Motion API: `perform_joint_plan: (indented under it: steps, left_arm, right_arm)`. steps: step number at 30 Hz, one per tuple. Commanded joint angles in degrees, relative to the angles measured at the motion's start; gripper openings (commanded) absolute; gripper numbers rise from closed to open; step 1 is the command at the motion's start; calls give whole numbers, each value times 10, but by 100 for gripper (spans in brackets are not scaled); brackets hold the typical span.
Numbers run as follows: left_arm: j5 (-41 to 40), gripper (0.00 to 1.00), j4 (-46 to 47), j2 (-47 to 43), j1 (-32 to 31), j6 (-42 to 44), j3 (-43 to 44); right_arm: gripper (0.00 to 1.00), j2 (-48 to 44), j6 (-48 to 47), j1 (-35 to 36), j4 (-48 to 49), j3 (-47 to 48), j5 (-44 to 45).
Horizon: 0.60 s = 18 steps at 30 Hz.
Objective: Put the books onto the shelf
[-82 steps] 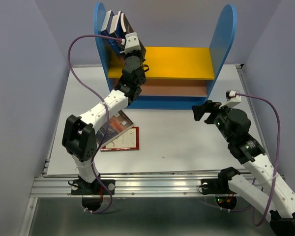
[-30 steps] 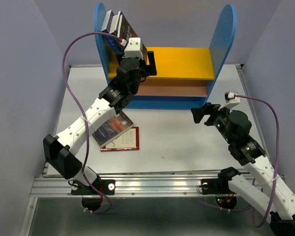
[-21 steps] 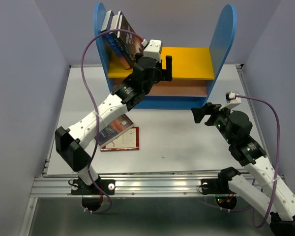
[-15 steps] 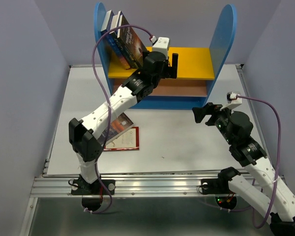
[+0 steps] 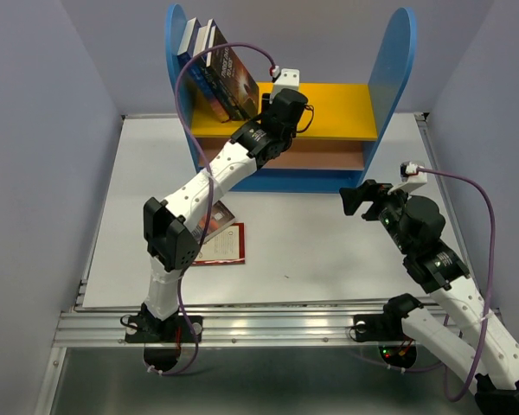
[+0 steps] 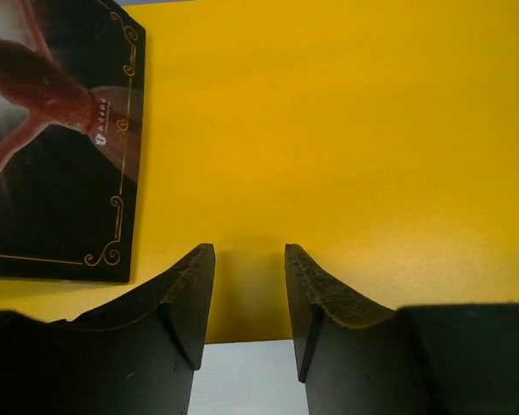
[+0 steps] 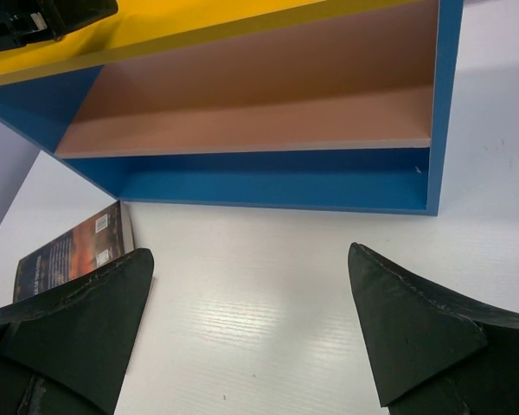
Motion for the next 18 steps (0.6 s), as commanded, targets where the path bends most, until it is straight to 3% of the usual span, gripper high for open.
perform_joint_plan:
  steps: [1,18]
  left_arm:
    - [-63,47,-16,-2,11,-11,35]
    - [-85,43,-7,11,72,-9,22]
  right_arm:
    - [100,-1,5,1,10,2,9]
    - [100,-1,9,1,5,3,13]
